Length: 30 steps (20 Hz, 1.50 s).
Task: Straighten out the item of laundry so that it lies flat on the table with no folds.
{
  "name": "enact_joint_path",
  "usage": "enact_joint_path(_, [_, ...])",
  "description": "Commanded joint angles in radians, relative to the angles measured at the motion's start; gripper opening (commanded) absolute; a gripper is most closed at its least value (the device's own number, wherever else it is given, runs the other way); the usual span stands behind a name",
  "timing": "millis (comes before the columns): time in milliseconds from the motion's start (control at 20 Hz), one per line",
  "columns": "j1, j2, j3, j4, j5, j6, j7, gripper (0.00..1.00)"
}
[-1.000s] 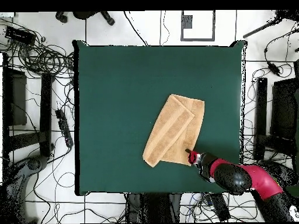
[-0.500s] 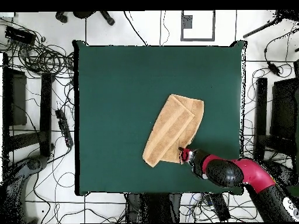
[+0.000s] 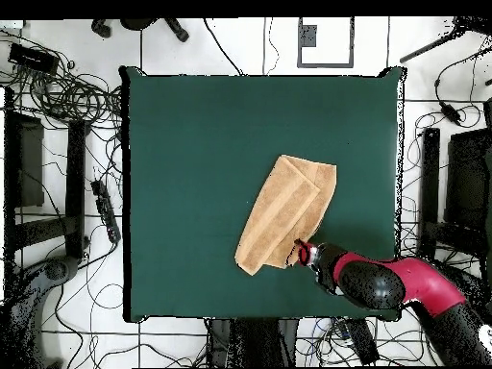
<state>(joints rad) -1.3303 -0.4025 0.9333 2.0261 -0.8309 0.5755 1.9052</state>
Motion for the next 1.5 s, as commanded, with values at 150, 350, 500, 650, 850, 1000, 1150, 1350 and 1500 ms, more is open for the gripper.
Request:
enact_joint_path(150, [0.107,-0.471,0.155,0.169,0.308,0.052,0.181,0.00])
enact_joint_path(350, [0.170,-0.559,0.126,0.196,0.412,0.020,0.218,0.00])
enact_joint_path(500, [0.180,-0.590,0.136,0.212,0.502,0.027,0.191,0.00])
enact_joint_path(650, [0.152,-0.614,0.166,0.215,0.587,0.073,0.112,0.00])
enact_joint_path(850, [0.127,-0.630,0.155,0.196,0.631,0.119,0.040,0.00])
enact_joint_path(1000, [0.140,-0.627,0.117,0.166,0.608,0.128,-0.001,0.00])
enact_joint_path(1150, [0.174,-0.573,0.061,0.138,0.561,0.092,-0.001,0.00])
enact_joint_path(1350, [0.209,-0.533,0.013,0.116,0.497,0.048,0.000,0.00])
enact_joint_path(1500, [0.250,-0.509,-0.023,0.104,0.462,0.004,0.026,0.00])
